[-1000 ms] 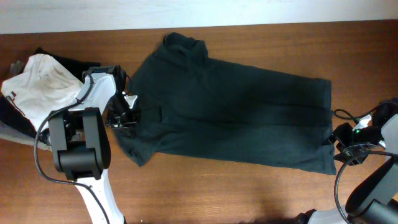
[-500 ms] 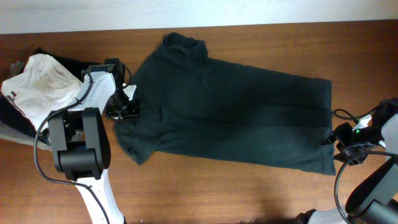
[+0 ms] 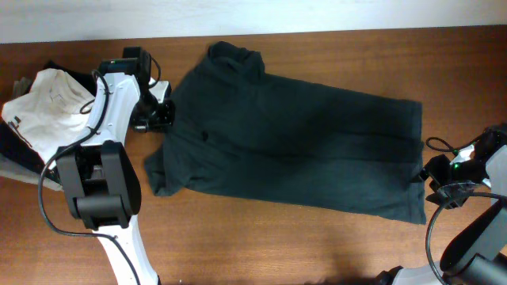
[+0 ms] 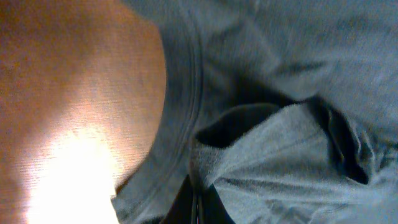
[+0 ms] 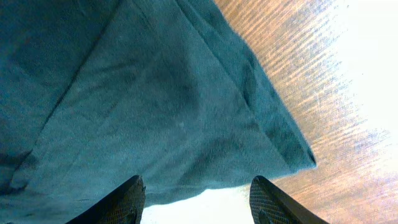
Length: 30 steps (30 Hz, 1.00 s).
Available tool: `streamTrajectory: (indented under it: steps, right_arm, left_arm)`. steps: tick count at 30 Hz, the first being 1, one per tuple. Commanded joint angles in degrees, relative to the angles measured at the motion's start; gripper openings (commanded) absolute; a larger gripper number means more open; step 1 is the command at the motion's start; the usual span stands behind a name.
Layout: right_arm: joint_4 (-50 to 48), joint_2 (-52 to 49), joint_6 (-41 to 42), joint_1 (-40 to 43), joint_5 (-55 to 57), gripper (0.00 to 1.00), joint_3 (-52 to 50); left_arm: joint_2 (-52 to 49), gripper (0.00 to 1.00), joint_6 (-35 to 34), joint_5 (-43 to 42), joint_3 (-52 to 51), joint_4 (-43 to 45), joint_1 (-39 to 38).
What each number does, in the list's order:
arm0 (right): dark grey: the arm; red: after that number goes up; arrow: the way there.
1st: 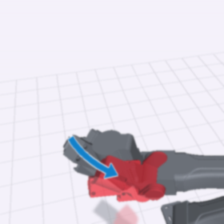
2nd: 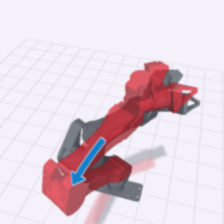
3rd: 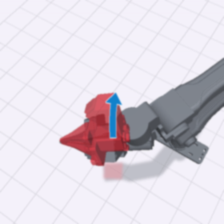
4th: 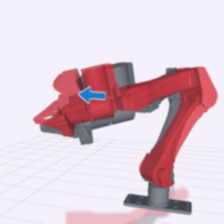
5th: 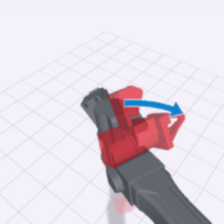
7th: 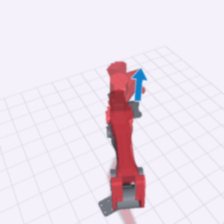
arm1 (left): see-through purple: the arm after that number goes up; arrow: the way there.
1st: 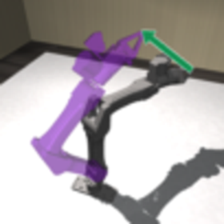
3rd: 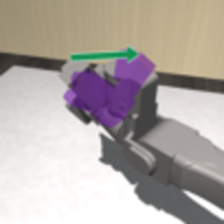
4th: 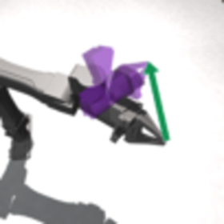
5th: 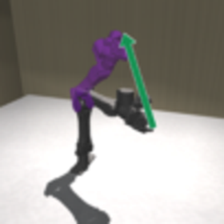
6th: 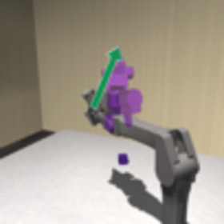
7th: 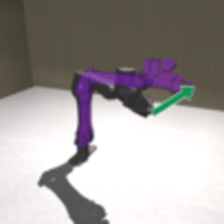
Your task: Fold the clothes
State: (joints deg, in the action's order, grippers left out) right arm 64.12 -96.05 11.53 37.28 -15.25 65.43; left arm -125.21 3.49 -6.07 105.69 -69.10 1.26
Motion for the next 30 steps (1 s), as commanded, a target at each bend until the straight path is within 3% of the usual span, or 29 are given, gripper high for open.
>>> streamTrajectory:
  steps: [1,8,13,16,18,23,25,30]
  right_arm:
    - [-0.8,1.4,-0.6,-0.2,0.9,0.59,-1.0]
    - [-2.5,1.4,-0.3,-0.2,0.9,0.59,-2.9]
    - [-2.8,1.4,-0.1,-0.2,3.1,0.59,-2.9]
    - [-2.5,1.4,-0.1,-0.2,3.5,0.62,-2.9]
    - [-2.0,1.4,-0.1,-0.1,4.1,0.63,-2.9]
    - [-1.9,1.4,1.2,0.1,6.8,0.70,-3.6]
    - [-1.9,1.4,1.2,1.1,6.7,0.70,-3.6]
    - [-1.3,1.2,1.2,2.1,6.7,0.70,-4.9]
  left_arm:
    - [-0.5,0.01,1.0,-0.9,0.5,1.9,-0.4]
    - [-0.5,0.02,2.5,-2.3,0.4,8.4,-3.4]
    - [-0.5,0.13,3.9,0.7,0.4,9.5,-4.7]
    - [-0.4,0.59,3.9,1.6,0.4,9.0,-4.3]
    - [-0.4,0.71,3.9,1.6,0.4,6.5,-3.6]
    - [-0.4,0.72,3.4,1.3,0.4,-7.1,-1.4]
    - [-0.4,0.67,3.3,0.7,0.4,-13.2,-0.7]
    - [-0.4,0.59,3.3,-0.5,-0.5,-18.9,-0.6]
